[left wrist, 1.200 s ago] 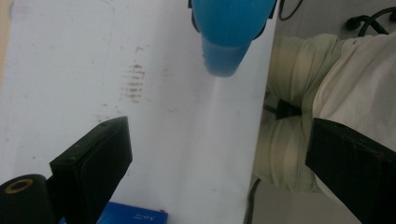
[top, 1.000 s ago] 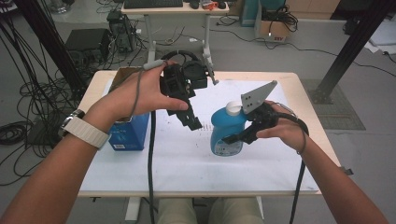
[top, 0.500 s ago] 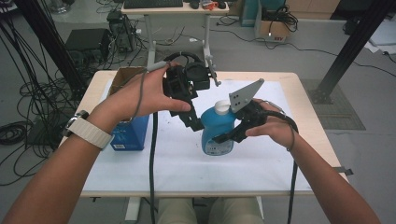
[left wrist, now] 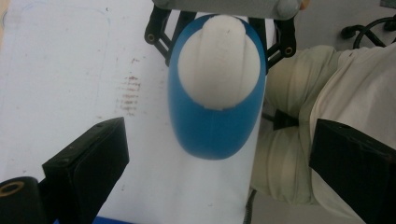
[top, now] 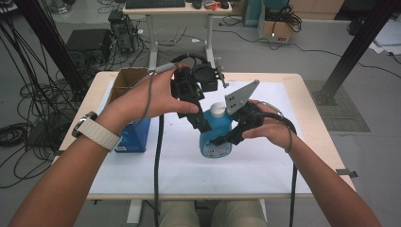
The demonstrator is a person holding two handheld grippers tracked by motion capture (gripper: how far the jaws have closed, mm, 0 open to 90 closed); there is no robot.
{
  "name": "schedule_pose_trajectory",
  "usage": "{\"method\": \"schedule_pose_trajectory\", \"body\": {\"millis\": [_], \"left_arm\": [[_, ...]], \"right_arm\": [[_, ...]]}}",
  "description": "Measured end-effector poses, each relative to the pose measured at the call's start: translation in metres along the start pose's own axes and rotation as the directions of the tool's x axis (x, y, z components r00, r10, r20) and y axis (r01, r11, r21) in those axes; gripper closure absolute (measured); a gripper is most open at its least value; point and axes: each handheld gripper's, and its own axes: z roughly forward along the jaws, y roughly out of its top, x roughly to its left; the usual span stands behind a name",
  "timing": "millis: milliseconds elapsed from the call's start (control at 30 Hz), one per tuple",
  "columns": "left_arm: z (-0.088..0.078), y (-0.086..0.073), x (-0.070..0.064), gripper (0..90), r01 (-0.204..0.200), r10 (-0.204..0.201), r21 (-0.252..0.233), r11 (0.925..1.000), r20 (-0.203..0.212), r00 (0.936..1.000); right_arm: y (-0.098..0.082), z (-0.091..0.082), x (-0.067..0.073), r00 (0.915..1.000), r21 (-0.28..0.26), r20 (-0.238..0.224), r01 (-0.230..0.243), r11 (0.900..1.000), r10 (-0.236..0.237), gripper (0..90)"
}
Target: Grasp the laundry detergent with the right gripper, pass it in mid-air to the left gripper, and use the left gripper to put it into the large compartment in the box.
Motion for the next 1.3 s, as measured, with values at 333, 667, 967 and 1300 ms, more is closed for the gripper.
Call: {"method": "schedule_pose_trajectory", "body": {"millis": [333, 667, 967, 1300], "left_arm": [[0.003, 0.003, 0.002, 5.3, -0.004, 0.004, -0.007, 1.0000, 0.008, 1.0000], [0.004, 0.003, 0.003, 5.5, 0.002, -0.001, -0.017, 0.9998, 0.007, 1.0000], [0.008, 0.002, 0.004, 5.5, 0.009, -0.008, -0.022, 0.9997, 0.011, 0.9999], [0.009, 0.004, 0.005, 5.7, 0.005, -0.004, -0.025, 0.9997, 0.008, 1.0000]], "right_arm": [[0.002, 0.004, 0.002, 0.9994, 0.022, -0.007, -0.032, 0.999, 0.033, 43.5], [0.003, 0.007, 0.005, 0.9986, 0.044, 0.008, -0.052, 0.998, 0.052, 43.5], [0.005, 0.009, 0.000, 0.9999, 0.021, 0.009, -0.005, 1.000, 0.005, 43.5], [0.004, 0.010, 0.001, 0.9996, 0.005, 0.020, -0.019, 1.000, 0.019, 43.5]]}}
